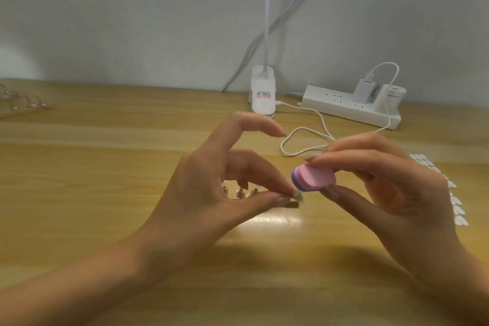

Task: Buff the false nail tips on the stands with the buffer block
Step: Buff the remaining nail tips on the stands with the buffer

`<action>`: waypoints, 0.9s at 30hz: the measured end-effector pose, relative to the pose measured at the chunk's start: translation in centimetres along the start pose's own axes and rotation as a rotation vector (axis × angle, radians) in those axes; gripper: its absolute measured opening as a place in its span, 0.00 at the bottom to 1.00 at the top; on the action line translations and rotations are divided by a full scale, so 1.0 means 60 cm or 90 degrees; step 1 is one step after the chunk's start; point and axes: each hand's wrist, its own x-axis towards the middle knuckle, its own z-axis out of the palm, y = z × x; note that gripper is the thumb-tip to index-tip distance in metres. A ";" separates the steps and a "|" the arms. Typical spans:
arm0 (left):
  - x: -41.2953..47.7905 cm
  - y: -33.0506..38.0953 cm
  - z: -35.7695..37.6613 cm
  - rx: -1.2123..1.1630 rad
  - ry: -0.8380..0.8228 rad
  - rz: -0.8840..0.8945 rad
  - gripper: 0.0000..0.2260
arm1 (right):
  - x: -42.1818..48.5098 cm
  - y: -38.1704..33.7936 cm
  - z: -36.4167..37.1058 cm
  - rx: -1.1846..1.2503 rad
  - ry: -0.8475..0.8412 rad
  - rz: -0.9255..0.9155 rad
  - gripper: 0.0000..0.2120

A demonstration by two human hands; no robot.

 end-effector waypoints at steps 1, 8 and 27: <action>-0.001 0.002 0.000 -0.005 -0.004 0.005 0.25 | 0.000 -0.002 0.000 -0.020 -0.003 -0.012 0.13; -0.006 -0.004 0.005 -0.113 -0.006 -0.057 0.24 | -0.002 -0.011 0.003 -0.158 -0.039 -0.068 0.12; -0.006 0.000 0.013 -0.204 0.011 -0.096 0.18 | 0.002 -0.031 0.010 -0.265 -0.045 -0.134 0.10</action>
